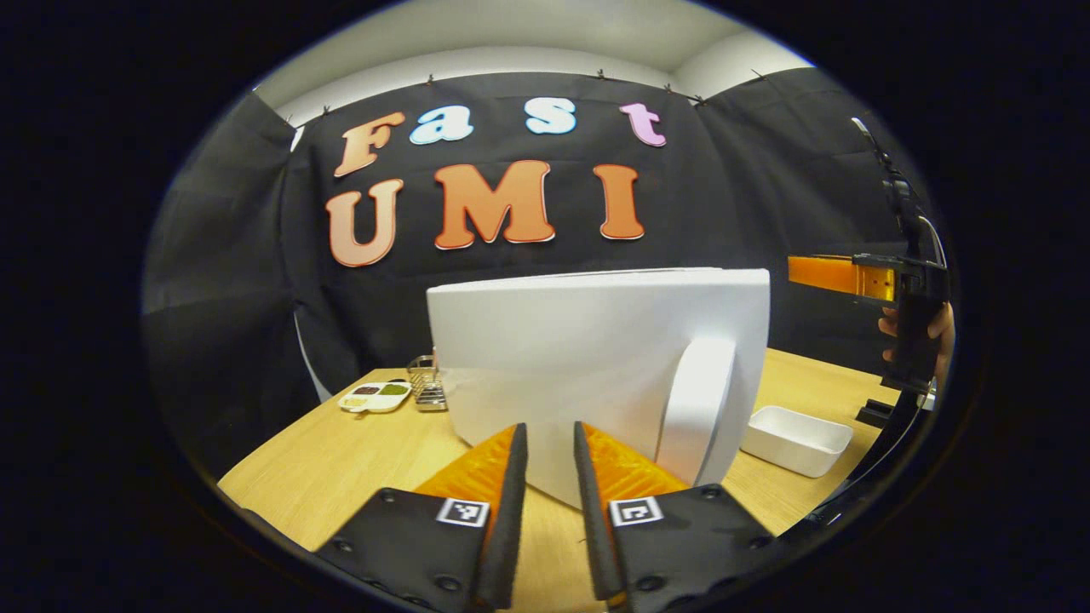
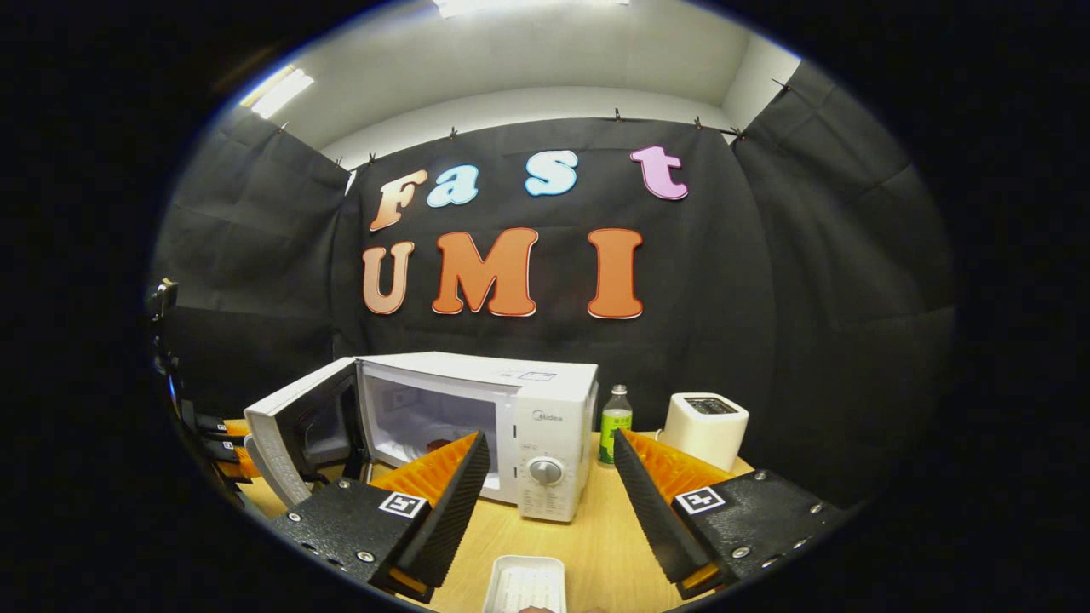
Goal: Open the microwave oven with the left hand, put the food in, and close the microwave oven.
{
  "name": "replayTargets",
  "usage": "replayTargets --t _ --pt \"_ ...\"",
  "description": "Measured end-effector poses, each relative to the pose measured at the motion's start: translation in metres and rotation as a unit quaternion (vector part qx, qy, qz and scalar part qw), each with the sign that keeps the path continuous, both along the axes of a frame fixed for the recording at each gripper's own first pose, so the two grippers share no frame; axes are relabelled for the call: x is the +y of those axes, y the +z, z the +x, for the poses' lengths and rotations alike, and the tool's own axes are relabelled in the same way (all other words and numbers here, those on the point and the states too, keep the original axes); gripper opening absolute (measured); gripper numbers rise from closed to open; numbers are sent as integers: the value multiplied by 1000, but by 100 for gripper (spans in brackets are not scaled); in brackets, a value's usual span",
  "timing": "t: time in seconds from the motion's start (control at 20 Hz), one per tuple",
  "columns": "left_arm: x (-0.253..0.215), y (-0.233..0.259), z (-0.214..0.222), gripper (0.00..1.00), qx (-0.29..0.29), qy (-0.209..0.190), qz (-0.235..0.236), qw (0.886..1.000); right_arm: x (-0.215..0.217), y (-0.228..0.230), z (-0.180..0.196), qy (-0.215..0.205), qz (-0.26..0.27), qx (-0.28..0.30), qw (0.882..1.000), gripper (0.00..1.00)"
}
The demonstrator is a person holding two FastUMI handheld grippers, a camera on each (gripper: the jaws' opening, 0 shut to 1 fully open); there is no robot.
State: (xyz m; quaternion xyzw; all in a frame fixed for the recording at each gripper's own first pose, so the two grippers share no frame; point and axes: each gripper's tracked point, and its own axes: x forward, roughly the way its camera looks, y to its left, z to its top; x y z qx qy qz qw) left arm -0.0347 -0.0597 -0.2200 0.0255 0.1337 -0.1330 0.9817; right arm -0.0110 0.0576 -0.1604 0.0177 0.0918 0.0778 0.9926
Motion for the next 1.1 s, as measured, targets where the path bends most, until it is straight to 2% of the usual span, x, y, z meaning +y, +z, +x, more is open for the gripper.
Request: replayTargets --t 0.05,0.1,0.15,0.2,0.25,0.3,0.35,0.5,0.6,0.65,0.7,0.8,0.85,0.9,0.95,1.1 --pt "-16 -6 2 33 9 -16 -3 1000 -8 1 -1 -4 -2 -2 1000 91" --pt "-25 -8 8 21 7 -13 -3 1000 -14 2 -2 -7 0 -4 1000 91" --pt "-36 -8 10 15 13 -23 -10 1000 -20 3 -3 -10 3 -6 1000 90" --pt "-47 -10 13 0 20 -32 -20 999 -26 4 -2 -13 6 -6 1000 91" --pt "-54 -12 17 5 23 -39 -28 999 -33 5 -2 -17 8 -8 1000 91" --pt "-59 -10 25 2 20 -38 -34 999 -39 4 -1 -22 9 -8 1000 90" --pt "-65 -12 28 5 26 -40 -45 998 -45 4 -1 -25 10 -8 1000 90" --pt "-86 -16 39 5 35 -53 -67 996 -61 4 -1 -35 13 -11 999 90" --pt "-97 -19 48 5 35 -60 -64 995 -67 2 -1 -38 18 -7 999 90" --pt "-107 -22 51 2 37 -66 -66 995 -69 1 -1 -38 21 -5 999 90" --pt "-115 -24 54 5 39 -72 -66 994 -70 1 -2 -38 24 -5 999 90" --pt "-125 -28 68 5 37 -71 -57 995 -72 0 -2 -37 24 -6 999 90" --pt "-130 -32 74 2 38 -69 -57 995 -73 -1 -2 -38 23 -4 999 90" --pt "-135 -34 82 8 40 -68 -58 995 -72 -3 -3 -36 23 -2 999 90" --pt "-140 -38 90 5 39 -65 -56 996 -71 -4 -4 -35 23 0 999 90" --pt "-152 -49 113 5 43 -60 -52 996 -70 -8 -6 -32 25 6 999 90"
